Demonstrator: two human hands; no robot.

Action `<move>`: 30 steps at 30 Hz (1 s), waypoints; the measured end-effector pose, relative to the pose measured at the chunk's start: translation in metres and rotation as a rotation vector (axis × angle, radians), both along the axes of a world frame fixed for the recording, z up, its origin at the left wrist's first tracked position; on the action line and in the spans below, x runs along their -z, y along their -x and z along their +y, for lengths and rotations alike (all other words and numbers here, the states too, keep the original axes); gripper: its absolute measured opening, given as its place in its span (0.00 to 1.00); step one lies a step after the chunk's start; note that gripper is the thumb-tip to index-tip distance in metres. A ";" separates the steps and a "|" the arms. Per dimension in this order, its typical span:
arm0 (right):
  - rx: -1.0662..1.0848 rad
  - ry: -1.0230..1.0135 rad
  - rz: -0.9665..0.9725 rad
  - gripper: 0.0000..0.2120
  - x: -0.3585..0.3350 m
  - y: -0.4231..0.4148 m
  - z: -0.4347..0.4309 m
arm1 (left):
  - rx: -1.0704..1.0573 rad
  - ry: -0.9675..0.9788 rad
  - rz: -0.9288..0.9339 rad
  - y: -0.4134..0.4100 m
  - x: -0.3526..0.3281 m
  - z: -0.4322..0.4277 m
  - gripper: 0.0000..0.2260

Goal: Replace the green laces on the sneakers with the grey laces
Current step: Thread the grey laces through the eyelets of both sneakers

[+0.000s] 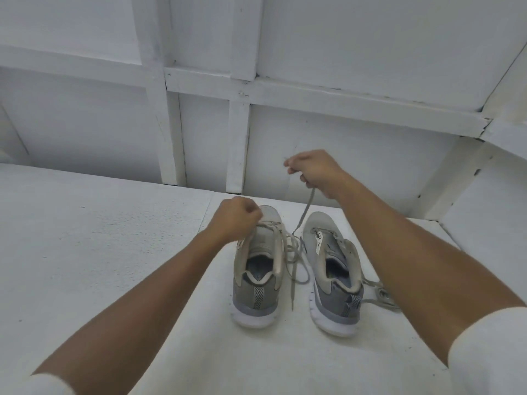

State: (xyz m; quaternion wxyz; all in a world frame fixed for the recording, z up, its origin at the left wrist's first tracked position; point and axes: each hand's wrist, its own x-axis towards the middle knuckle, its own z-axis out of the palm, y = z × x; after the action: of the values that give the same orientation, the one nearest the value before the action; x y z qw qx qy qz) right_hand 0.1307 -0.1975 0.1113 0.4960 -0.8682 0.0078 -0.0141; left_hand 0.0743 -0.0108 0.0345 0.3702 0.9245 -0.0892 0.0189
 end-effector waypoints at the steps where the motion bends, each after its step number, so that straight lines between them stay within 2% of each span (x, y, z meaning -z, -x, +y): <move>1: -0.019 0.060 0.002 0.07 0.010 0.003 0.006 | -0.056 0.004 0.082 -0.008 0.006 0.002 0.11; 4: -0.086 0.211 0.026 0.07 0.043 0.012 0.025 | -0.086 0.037 0.308 -0.022 0.020 0.002 0.15; 6: -0.070 0.203 0.056 0.05 0.066 0.016 0.035 | -0.109 0.110 0.369 -0.026 0.028 -0.001 0.19; 14: -0.005 0.274 0.093 0.06 0.104 0.018 0.049 | -0.225 0.431 0.493 -0.034 0.038 0.009 0.06; 17: 0.013 0.323 0.134 0.07 0.110 0.015 0.050 | -0.235 0.498 0.552 -0.035 0.039 0.012 0.05; 30: -0.002 0.443 0.152 0.08 0.111 0.013 0.054 | -0.224 0.530 0.589 -0.042 0.046 0.015 0.01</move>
State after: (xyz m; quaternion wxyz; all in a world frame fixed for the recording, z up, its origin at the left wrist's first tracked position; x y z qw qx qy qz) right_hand 0.1179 -0.1436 0.0005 0.2912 -0.9544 0.0413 0.0505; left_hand 0.1165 0.0042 -0.0115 0.6007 0.7671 0.1297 -0.1842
